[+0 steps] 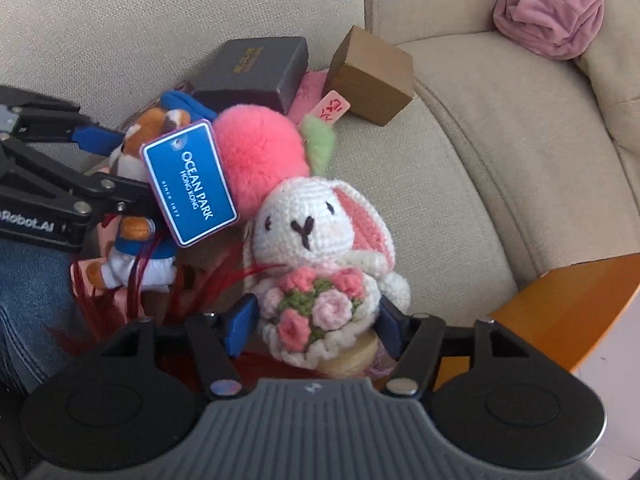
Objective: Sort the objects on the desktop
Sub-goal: 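Lift the red panda with the left tool while the right tool lifts the bunny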
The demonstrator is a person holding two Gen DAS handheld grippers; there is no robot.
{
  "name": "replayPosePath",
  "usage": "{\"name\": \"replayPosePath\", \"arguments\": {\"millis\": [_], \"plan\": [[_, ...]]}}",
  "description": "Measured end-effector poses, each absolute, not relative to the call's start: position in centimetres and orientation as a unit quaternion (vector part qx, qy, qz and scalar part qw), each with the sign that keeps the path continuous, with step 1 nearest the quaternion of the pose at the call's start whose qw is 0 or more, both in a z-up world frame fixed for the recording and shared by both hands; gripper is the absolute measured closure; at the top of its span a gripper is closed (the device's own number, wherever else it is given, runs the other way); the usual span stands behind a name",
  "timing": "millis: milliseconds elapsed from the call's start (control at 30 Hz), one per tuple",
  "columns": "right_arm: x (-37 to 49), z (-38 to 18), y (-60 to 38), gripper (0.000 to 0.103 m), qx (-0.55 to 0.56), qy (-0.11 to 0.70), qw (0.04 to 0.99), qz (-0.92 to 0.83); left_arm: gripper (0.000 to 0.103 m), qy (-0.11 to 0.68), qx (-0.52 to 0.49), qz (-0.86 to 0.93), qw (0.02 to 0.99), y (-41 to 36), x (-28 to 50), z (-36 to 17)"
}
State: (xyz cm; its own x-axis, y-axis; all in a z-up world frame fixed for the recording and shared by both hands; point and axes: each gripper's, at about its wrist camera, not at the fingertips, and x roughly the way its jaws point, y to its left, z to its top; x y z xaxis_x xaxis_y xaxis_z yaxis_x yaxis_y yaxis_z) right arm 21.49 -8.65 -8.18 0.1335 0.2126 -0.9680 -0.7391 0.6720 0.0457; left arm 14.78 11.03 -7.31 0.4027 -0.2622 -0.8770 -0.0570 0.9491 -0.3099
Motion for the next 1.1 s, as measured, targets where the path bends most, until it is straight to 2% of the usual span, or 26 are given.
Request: {"name": "replayPosePath", "arguments": {"millis": [33, 233, 567, 633, 733, 833, 1100], "plan": [[21.4, -8.2, -8.7, 0.040, -0.229, 0.567, 0.719, 0.332, 0.027, 0.542, -0.155, -0.057, 0.824, 11.3, 14.4, -7.1], [21.2, -8.2, -9.6, 0.047, -0.190, 0.570, 0.735, 0.314, 0.025, 0.562, -0.179, -0.057, 0.806, 11.6, 13.3, -7.9], [21.3, -7.0, -11.1, 0.050, -0.075, 0.565, 0.772, 0.281, 0.025, 0.586, -0.210, -0.069, 0.780, 9.7, 13.9, -11.1], [21.6, -6.7, -11.4, 0.050, -0.045, 0.563, 0.777, 0.277, 0.040, 0.582, -0.221, -0.075, 0.779, 9.8, 13.9, -11.2], [21.6, -5.6, -12.0, 0.050, -0.018, 0.551, 0.790, 0.269, 0.047, 0.572, -0.241, -0.074, 0.781, 10.4, 13.6, -11.2], [21.1, -3.9, -13.1, 0.050, 0.012, 0.531, 0.803, 0.271, 0.052, 0.556, -0.250, -0.073, 0.789, 10.8, 13.1, -10.6], [18.0, 0.7, -16.0, 0.050, 0.048, 0.456, 0.849, 0.262, 0.053, 0.497, -0.233, -0.059, 0.834, 11.9, 11.2, -5.2]]}}
